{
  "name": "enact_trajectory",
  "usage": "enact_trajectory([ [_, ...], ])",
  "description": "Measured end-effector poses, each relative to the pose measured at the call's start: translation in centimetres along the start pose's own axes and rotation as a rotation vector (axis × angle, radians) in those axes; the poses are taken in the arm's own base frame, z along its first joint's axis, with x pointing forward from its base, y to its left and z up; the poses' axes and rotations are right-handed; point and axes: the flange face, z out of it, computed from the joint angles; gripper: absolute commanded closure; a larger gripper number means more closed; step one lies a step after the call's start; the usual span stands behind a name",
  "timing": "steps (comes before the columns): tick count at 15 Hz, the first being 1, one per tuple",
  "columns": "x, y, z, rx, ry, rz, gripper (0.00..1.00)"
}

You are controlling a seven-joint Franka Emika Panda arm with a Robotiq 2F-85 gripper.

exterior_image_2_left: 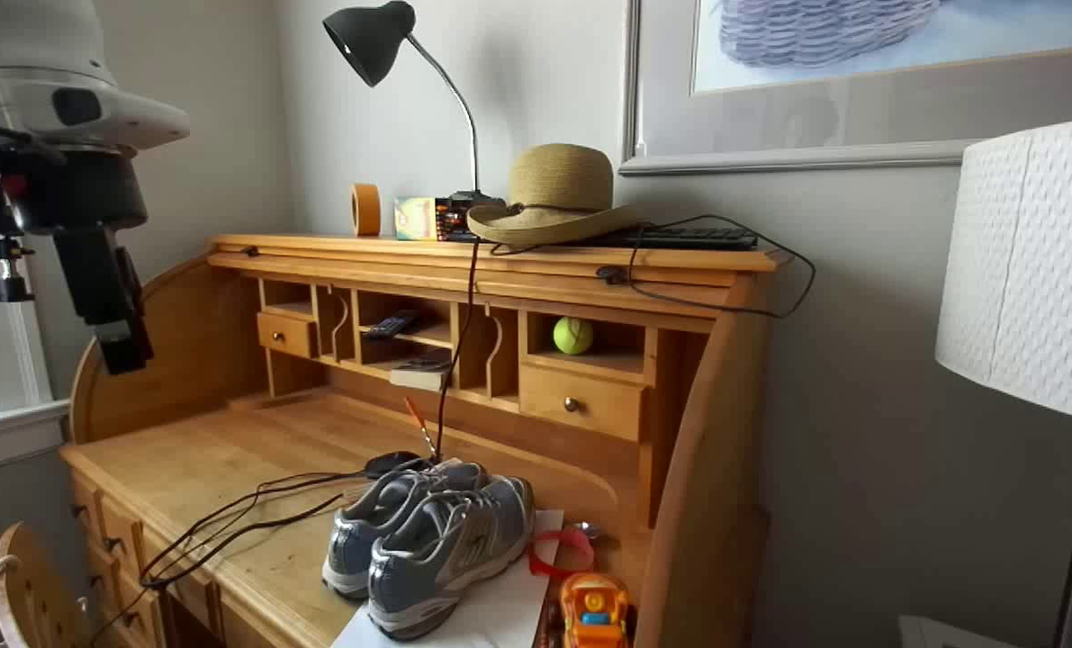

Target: Put the crayon box in an upright position

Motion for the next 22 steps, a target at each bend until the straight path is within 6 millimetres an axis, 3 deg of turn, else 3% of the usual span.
enact_trajectory([
  [8, 0.1, 0.0, -0.1, 0.001, 0.002, 0.0, 0.0],
  [10, 1.0, -0.1, -1.3, 0.011, 0.055, -0.001, 0.0],
  [17, 9.7, -0.6, -9.8, 0.161, 0.361, -0.019, 0.0],
  [22, 16.9, -0.8, -15.3, 0.367, 0.471, -0.169, 0.0],
])
